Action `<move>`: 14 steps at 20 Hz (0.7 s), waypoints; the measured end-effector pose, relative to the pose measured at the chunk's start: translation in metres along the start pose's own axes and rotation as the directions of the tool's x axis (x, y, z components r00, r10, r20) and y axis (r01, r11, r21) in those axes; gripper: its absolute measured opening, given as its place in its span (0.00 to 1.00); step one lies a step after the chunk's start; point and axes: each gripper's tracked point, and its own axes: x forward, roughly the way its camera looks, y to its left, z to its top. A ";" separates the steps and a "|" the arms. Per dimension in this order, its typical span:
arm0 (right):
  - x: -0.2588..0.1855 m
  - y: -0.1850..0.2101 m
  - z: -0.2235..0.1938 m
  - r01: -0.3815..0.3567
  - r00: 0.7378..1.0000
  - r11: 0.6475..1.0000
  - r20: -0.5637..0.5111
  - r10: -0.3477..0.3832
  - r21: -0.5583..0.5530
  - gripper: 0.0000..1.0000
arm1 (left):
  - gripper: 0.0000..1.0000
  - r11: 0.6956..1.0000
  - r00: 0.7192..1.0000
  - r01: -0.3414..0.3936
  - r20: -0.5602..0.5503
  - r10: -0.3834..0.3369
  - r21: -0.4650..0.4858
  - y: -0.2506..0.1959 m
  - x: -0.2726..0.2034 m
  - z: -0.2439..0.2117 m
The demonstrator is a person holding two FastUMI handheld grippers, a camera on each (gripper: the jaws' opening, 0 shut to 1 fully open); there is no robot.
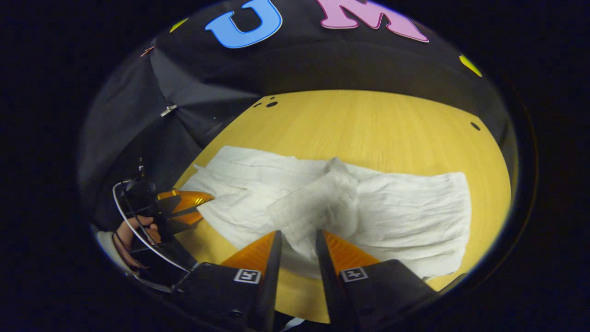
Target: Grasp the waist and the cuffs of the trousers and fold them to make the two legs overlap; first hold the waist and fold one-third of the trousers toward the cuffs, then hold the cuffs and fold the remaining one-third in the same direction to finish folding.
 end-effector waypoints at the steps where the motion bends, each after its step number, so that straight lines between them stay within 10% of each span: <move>1: -0.001 0.024 0.000 -0.098 0.995 0.992 -0.001 0.098 0.076 0.63 | 0.09 1.000 1.000 0.000 0.001 0.000 0.003 0.000 -0.001 0.000; 4: -0.010 0.031 0.012 -0.149 0.989 0.975 0.037 0.145 0.167 0.78 | 0.09 1.000 1.000 -0.005 0.002 0.005 0.018 -0.001 0.000 0.000; 14: -0.099 -0.142 0.020 0.098 0.971 0.927 0.168 -0.168 0.361 0.78 | 0.09 0.983 0.995 0.093 0.021 -0.097 0.158 -0.056 -0.020 0.001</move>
